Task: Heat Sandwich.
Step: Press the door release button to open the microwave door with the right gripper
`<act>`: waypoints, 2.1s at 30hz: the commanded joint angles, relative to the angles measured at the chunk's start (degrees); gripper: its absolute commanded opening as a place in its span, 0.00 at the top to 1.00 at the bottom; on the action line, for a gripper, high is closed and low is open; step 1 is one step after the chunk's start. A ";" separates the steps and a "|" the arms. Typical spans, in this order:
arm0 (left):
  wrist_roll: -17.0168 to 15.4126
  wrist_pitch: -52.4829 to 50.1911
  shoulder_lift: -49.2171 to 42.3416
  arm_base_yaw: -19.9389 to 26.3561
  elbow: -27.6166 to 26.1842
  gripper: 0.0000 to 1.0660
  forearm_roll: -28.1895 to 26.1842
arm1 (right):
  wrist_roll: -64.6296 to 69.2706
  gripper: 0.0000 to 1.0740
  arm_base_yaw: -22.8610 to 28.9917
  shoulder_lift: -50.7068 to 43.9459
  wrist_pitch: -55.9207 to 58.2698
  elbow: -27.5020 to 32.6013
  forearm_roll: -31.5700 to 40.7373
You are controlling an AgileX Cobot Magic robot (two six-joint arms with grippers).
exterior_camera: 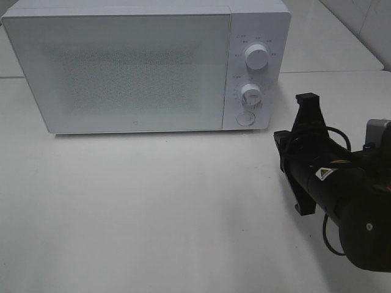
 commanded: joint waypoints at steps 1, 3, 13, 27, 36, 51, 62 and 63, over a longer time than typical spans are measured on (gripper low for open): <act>-0.29 -0.17 -1.26 0.06 0.00 0.17 -0.34 | 0.80 1.00 -2.01 2.01 1.43 -2.23 -3.21; -0.29 -0.17 -1.26 0.06 0.00 0.17 -0.34 | 0.86 1.00 -2.69 2.86 1.49 -2.98 -4.24; -0.29 -0.17 -1.26 0.06 0.00 0.17 -0.34 | 3.78 1.00 -8.94 10.26 4.53 -11.46 -12.09; -0.29 -0.17 -1.26 0.06 0.00 0.17 -0.34 | 4.87 1.00 -14.04 17.13 12.20 -21.94 -14.84; -0.29 -0.17 -1.26 0.06 0.00 0.17 -0.34 | 5.27 1.00 -16.04 19.71 14.55 -26.64 -15.64; -0.29 -0.17 -1.26 0.06 0.00 0.17 -0.40 | 5.33 1.00 -16.67 19.82 15.87 -29.79 -15.24; -0.29 -0.17 -1.26 0.06 0.00 0.17 -0.40 | 4.70 1.00 -16.67 22.57 10.20 -33.40 -14.61; -0.29 -0.17 -1.26 0.06 0.00 0.17 -0.40 | 4.18 1.00 -16.67 22.69 8.54 -33.75 -14.55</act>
